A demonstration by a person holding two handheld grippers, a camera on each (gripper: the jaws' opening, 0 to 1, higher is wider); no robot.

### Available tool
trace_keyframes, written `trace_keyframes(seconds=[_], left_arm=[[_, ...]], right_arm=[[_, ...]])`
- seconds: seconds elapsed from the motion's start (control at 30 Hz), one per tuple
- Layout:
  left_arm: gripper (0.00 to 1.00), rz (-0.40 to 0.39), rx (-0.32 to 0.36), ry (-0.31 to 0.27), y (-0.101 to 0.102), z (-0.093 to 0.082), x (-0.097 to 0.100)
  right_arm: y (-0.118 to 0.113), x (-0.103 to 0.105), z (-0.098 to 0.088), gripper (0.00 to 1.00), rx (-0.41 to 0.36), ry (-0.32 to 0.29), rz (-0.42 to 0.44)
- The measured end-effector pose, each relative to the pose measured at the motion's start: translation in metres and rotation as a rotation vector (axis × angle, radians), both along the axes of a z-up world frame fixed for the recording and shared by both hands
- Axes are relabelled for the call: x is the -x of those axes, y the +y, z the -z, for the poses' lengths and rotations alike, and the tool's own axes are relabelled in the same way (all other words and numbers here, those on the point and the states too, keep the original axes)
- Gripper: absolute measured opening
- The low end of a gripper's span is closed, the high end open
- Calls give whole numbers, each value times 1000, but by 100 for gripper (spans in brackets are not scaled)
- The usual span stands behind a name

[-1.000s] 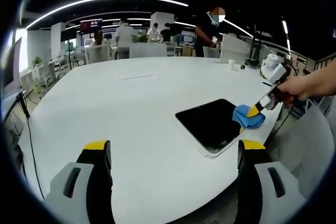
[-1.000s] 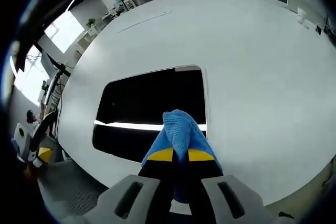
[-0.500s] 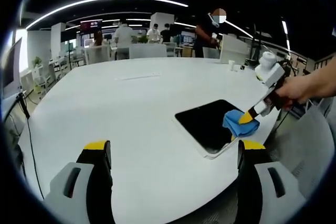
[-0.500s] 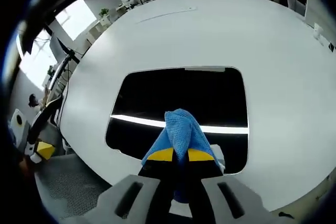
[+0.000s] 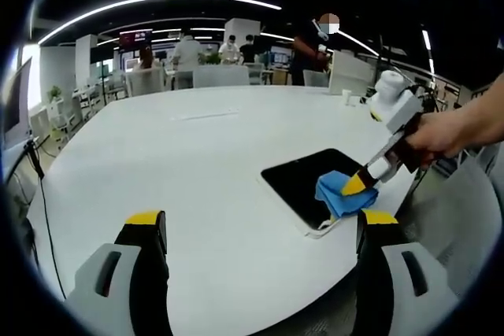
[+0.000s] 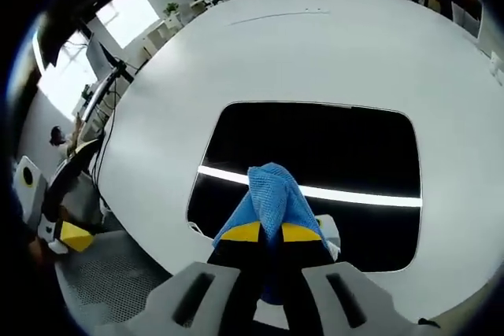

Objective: Wipe the mirror surface with the cleaning cloth until all visible marks leave the cleaned area.

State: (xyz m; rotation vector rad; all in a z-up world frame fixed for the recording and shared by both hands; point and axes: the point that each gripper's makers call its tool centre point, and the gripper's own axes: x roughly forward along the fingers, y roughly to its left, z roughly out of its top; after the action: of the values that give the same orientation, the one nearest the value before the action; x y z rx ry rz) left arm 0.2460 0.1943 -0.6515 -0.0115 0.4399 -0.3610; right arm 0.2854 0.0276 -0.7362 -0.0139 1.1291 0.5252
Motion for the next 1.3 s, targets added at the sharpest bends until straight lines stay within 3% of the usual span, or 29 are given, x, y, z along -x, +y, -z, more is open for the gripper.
trace_keyframes(seconds=[0.43, 0.57, 1.3], left_arm=[[99, 3, -1, 8, 0, 2, -1], [99, 10, -2, 7, -1, 1, 0], [99, 19, -5, 12, -1, 4, 2]], right_arm=[[31, 0, 3, 2, 10, -10, -80], [37, 0, 4, 1, -23, -25, -89], [56, 1, -1, 1, -27, -40, -133]])
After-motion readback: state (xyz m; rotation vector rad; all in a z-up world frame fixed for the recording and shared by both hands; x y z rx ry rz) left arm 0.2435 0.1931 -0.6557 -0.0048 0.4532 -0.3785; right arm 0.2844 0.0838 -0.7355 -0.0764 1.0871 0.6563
